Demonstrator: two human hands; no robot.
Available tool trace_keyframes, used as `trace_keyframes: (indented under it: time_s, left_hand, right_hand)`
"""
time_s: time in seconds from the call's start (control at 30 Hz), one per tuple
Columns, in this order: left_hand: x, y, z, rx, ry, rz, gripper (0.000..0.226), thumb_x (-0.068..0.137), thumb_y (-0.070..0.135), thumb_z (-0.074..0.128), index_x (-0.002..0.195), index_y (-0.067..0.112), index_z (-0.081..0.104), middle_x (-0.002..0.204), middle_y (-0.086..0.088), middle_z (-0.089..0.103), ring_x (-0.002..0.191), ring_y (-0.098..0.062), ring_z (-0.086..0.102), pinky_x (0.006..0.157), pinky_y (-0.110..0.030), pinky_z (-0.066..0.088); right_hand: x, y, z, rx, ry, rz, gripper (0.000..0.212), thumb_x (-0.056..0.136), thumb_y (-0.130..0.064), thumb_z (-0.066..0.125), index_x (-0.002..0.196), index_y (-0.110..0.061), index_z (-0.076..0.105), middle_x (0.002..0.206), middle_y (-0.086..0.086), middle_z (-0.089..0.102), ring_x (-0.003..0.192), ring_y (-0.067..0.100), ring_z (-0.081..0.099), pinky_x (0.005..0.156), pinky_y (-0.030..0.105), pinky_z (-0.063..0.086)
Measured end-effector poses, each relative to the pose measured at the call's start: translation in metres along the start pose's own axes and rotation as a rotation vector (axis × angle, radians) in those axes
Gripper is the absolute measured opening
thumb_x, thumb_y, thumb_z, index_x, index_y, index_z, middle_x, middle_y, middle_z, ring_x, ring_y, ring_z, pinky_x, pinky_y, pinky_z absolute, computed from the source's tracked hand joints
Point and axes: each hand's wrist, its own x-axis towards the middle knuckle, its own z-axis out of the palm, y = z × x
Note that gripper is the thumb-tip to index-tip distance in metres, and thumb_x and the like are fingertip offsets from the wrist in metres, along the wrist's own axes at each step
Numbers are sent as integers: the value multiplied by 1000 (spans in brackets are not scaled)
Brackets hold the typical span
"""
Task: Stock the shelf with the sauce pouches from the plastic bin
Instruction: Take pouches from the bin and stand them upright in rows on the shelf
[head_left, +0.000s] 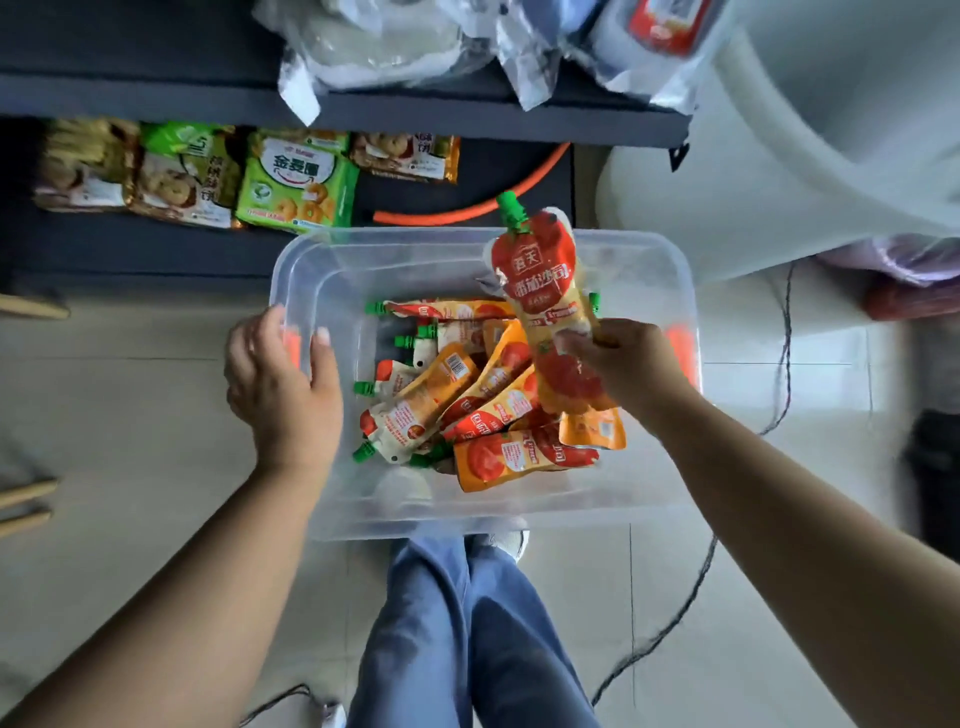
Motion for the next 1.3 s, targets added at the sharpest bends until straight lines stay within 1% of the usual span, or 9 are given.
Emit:
trace_keyframes:
  time_s: [0.13,0.2,0.27,0.5,0.67,0.87,0.97,1.13,1.3]
  left_hand:
    - [-42,28,27,-58,-392,29,41,94,30,46,120,-1,53,120,-23,56,116,-33,49,91,-34,37]
    - [-59,28,59,-15,-709,-243,47,96,39,38,123,3,53,124,-18,58,116,-32,52,90,-31,39]
    - [-65,19,89,53,-811,-586,65,91,54,33,127,2,48,130,-20,53,118,-34,50,99,-37,40]
    - [-69,-2,149,270,-820,-578,85,80,60,52,138,1,33,142,-23,39,129,-38,39,109,-44,30]
    - [-63,0,130,454,-759,-324,65,78,50,63,122,3,51,120,-22,59,106,-38,57,83,-38,44]
    - [-35,46,90,499,-745,48,39,83,42,61,63,15,42,71,-10,54,69,-25,47,57,-31,32]
    - [-5,82,73,179,-700,-92,28,78,36,68,68,17,50,91,-15,59,83,-25,54,72,-36,50]
    - [19,115,76,-663,-861,-557,50,89,35,54,131,11,41,118,-11,53,108,-22,53,93,-29,43]
    - [-5,88,104,-571,-631,-653,38,81,29,66,116,18,54,124,-2,55,114,-15,51,94,-26,43]
  right_hand:
    - [-19,25,-39,347,101,174,15,82,-21,67,85,-6,64,79,11,65,78,29,66,73,43,58]
    - [-29,38,-54,457,126,198,13,82,-20,67,87,-9,63,74,3,64,66,18,65,56,32,59]
    - [-36,50,-63,543,139,197,9,82,-20,67,84,-14,61,70,-2,63,57,8,62,44,23,54]
    - [-45,92,-69,609,199,158,17,81,-20,68,67,-24,58,66,-4,62,46,4,61,45,21,54]
    - [-51,108,-65,609,203,180,11,81,-23,67,77,-21,58,70,-8,60,48,2,62,43,15,51]
    - [-56,109,-67,626,202,237,17,80,-27,68,90,-17,59,75,-6,63,65,8,63,52,21,56]
    - [-53,106,-69,653,190,272,21,79,-26,69,93,-12,61,77,-2,65,67,13,65,56,27,58]
    - [-44,95,-72,718,207,294,14,79,-25,69,82,-13,63,77,0,66,68,15,66,55,26,57]
    - [-35,88,-64,750,226,305,12,79,-24,68,73,-19,59,75,0,64,66,13,64,55,25,57]
